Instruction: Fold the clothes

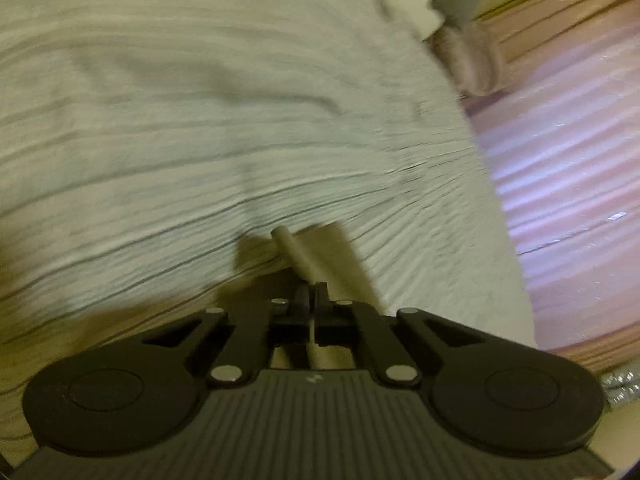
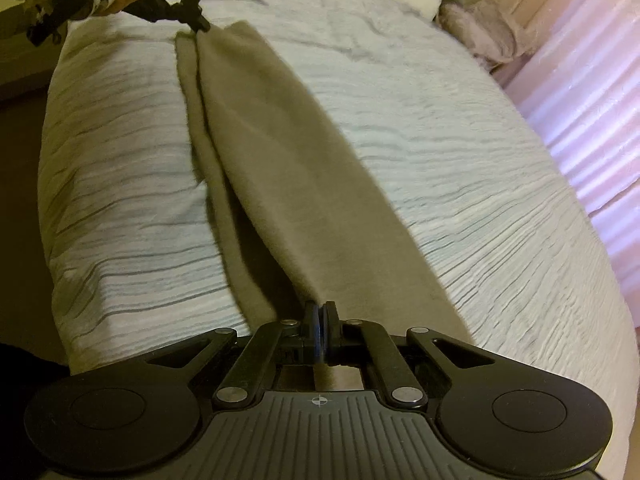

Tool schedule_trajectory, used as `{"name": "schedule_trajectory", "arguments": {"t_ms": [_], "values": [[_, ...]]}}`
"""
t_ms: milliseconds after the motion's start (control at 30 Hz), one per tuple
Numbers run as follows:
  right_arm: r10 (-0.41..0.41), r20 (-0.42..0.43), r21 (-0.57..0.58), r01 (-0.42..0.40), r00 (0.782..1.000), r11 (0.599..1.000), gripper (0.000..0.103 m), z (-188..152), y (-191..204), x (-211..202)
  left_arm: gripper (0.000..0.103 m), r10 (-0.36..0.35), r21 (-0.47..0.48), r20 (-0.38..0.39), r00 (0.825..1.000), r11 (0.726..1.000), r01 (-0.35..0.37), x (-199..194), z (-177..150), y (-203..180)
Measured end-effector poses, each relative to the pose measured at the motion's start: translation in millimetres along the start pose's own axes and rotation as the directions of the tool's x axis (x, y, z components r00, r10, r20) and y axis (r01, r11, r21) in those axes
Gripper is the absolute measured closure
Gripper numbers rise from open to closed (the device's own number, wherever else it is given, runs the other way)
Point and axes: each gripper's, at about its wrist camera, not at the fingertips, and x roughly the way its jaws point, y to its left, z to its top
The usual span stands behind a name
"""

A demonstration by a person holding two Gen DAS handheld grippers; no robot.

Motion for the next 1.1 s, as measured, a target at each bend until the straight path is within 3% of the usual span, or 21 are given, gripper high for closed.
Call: {"name": "schedule_trajectory", "arguments": {"t_ms": [133,300,567,733,900,967,1033,1067,1100], "values": [[-0.004,0.01,-0.001,0.004,1.0,1.0,0.103,-3.8,-5.5,-14.4,0.103,-0.041,0.049,0.019,0.999,0.998,0.04,-19.7,-1.3,-0.6],[0.025,-0.022,-0.024,-0.026,0.999,0.999,0.103,-13.4,5.2,-11.6,0.103,0.024,0.098,-0.015,1.0,0.995,-0.023,-13.4,-13.9,13.5],[0.061,-0.062,-0.027,-0.063,0.996,0.998,0.102,-17.5,15.7,1.0,0.103,0.064,0.16,-0.018,0.998,0.985,-0.06,-9.0,-12.2,18.1],[0.071,-0.131,0.027,-0.068,0.989,0.997,0.102,-15.4,18.6,13.1,0.101,0.167,0.231,-0.032,0.985,0.96,-0.155,-3.6,-15.5,8.9],[0.055,-0.138,0.186,-0.028,0.989,0.982,0.101,-25.3,7.3,-15.6,0.1,0.233,0.329,-0.023,0.972,0.92,-0.213,-29.6,-25.4,-17.4],[0.069,-0.168,0.334,-0.009,0.983,0.943,0.101,-41.6,-6.1,-28.6,0.1,0.213,0.387,-0.087,0.973,0.907,-0.164,-36.7,-43.7,-35.0],[0.102,-0.188,0.528,0.013,0.977,0.849,0.101,-63.7,-25.0,-42.5,0.099,0.193,0.444,-0.171,0.966,0.891,-0.099,-40.1,-66.8,-54.3],[0.129,-0.184,0.648,0.021,0.974,0.761,0.101,-79.0,-37.6,-49.0,0.098,0.183,0.471,-0.222,0.958,0.88,-0.059,-39.6,-80.8,-64.8],[0.156,-0.167,0.768,0.029,0.973,0.64,0.1,-96.5,-50.8,-56.0,0.097,0.167,0.474,-0.268,0.949,0.88,-0.021,-36.5,-95.8,-72.6]]}}
